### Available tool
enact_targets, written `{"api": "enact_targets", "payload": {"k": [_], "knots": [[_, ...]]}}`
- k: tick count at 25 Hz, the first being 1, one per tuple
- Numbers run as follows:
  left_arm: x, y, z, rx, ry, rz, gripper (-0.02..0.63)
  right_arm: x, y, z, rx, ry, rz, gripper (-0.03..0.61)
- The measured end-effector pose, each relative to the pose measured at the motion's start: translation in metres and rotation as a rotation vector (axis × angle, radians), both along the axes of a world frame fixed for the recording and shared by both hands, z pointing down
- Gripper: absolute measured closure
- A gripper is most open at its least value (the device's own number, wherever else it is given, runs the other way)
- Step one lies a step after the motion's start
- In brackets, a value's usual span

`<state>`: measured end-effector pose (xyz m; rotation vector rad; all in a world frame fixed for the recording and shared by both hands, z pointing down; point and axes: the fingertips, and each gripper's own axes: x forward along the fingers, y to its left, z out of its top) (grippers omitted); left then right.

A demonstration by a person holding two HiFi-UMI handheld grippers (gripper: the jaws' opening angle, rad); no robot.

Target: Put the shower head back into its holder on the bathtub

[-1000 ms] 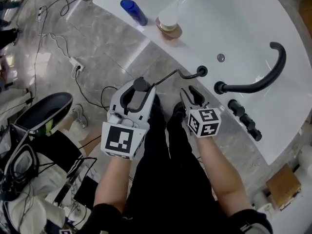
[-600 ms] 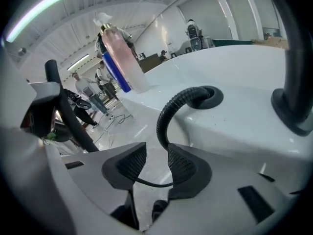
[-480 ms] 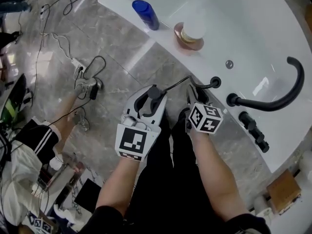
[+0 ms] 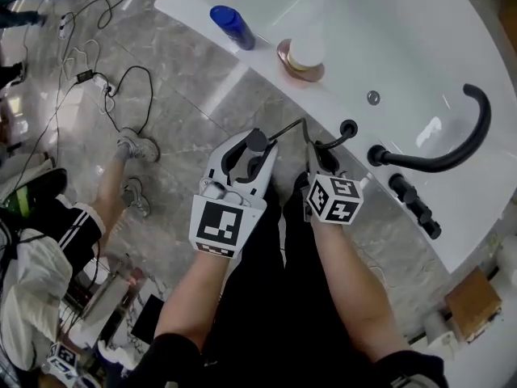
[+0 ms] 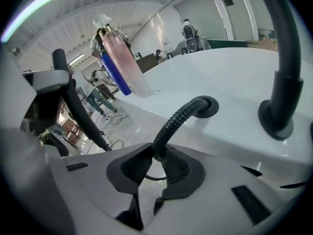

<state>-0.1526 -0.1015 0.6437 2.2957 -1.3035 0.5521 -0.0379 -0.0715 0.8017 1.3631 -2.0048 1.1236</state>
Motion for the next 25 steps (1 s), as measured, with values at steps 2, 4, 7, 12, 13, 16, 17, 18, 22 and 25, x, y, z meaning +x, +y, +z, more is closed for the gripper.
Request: {"api": "enact_targets", "payload": {"k": [2, 4, 7, 12, 13, 16, 17, 18, 22, 25], "knots": [[0.0, -0.007, -0.025, 0.028, 0.013, -0.01, 0.471, 0.007, 0.012, -0.017, -0.021, -0.003, -0.014, 0.506], [0.002, -0.015, -0.054, 0.061, 0.025, -0.012, 0.471, 0.022, 0.019, -0.033, -0.043, -0.002, -0.009, 0.506], [0.011, -0.028, -0.093, 0.109, 0.045, -0.001, 0.471, 0.05, 0.018, -0.053, -0.063, 0.013, 0.014, 0.506], [0.029, -0.039, -0.124, 0.146, 0.056, 0.025, 0.471, 0.078, 0.002, -0.072, -0.061, 0.045, 0.051, 0.505], [0.032, -0.038, -0.127, 0.145, 0.055, 0.03, 0.471, 0.079, -0.001, -0.074, -0.059, 0.051, 0.048, 0.505], [0.038, -0.035, -0.128, 0.132, 0.047, 0.042, 0.471, 0.076, 0.001, -0.069, -0.092, 0.055, 0.013, 0.505], [0.04, -0.034, -0.128, 0.133, 0.052, 0.039, 0.471, 0.073, 0.006, -0.064, -0.113, 0.051, -0.001, 0.505], [0.041, -0.034, -0.128, 0.135, 0.058, 0.033, 0.471, 0.071, 0.012, -0.058, -0.135, 0.046, -0.012, 0.505], [0.039, -0.032, -0.117, 0.113, 0.05, 0.02, 0.471, 0.068, 0.026, -0.03, -0.215, 0.023, -0.01, 0.506], [0.04, -0.03, -0.111, 0.099, 0.045, 0.017, 0.471, 0.072, 0.019, -0.023, -0.219, 0.025, 0.006, 0.506]]}}
